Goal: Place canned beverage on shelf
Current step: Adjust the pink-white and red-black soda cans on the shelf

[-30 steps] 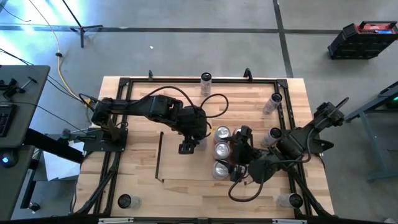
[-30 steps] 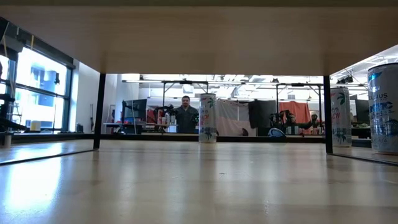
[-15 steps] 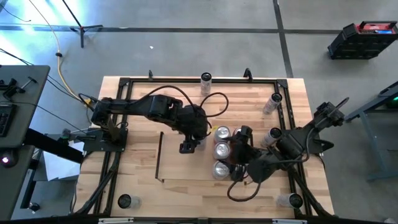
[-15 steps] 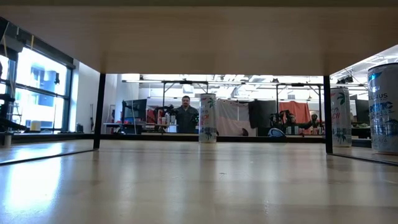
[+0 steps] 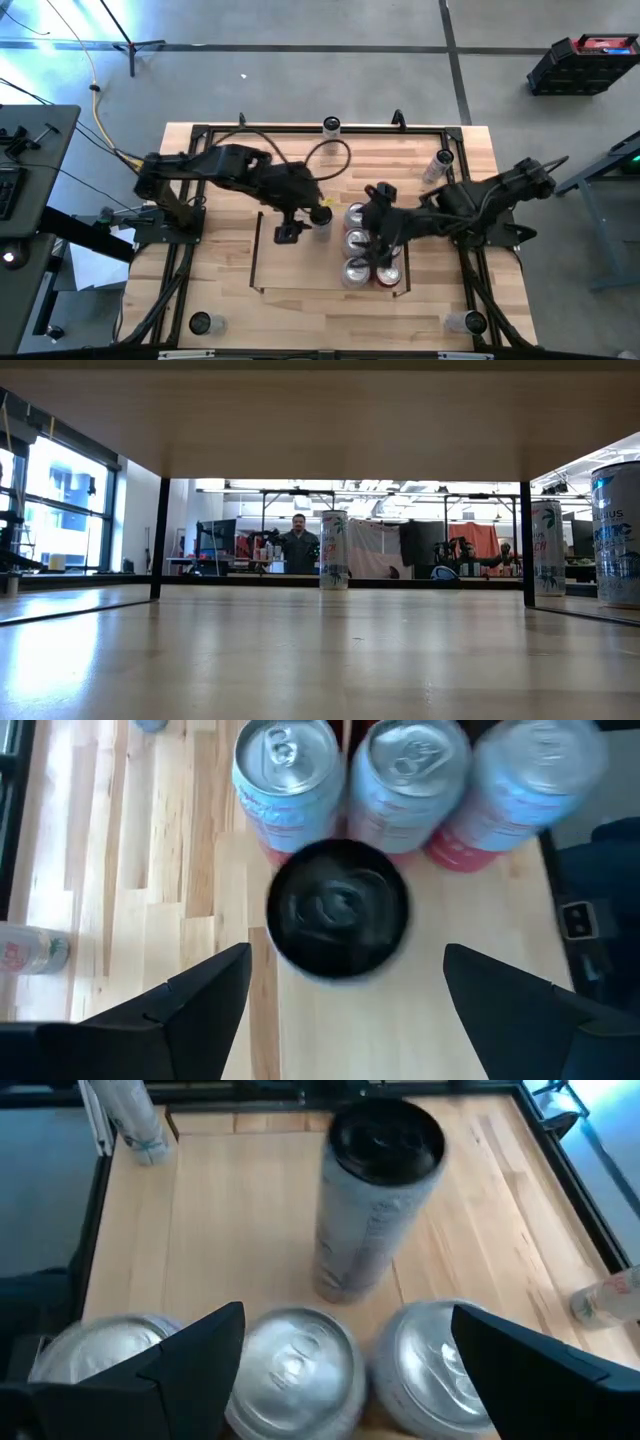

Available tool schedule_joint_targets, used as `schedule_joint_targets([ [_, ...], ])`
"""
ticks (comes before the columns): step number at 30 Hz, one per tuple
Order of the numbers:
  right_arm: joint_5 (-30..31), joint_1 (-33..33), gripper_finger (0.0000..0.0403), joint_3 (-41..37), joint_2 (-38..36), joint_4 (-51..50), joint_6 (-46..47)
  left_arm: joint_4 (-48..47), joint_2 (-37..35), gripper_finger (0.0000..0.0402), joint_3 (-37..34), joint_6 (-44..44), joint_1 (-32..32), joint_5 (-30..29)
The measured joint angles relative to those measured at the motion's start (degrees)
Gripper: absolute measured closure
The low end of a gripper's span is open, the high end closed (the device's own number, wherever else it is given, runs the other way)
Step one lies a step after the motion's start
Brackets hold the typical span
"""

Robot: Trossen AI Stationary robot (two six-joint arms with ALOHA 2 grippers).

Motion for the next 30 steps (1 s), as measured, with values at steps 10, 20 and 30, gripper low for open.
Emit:
schedule_joint_targets([
  [10,-7.1,-5.5,0.0061,0.0,-0.7,-5.1,-0.7,-0.5,-7.0,0.008,0.1,-1.2,-6.1,-6.1],
  [20,-9.8,-5.9,0.0061,0.0,1.0,-4.6,-3.2,-0.4,-8.2,0.008,0.0,-1.3,-8.7,-8.9],
  [30,-9.8,-5.9,0.0061,0.2,2.2,-3.1,-3.1,-0.4,-8.2,0.008,0.0,-1.3,-8.7,-8.9],
])
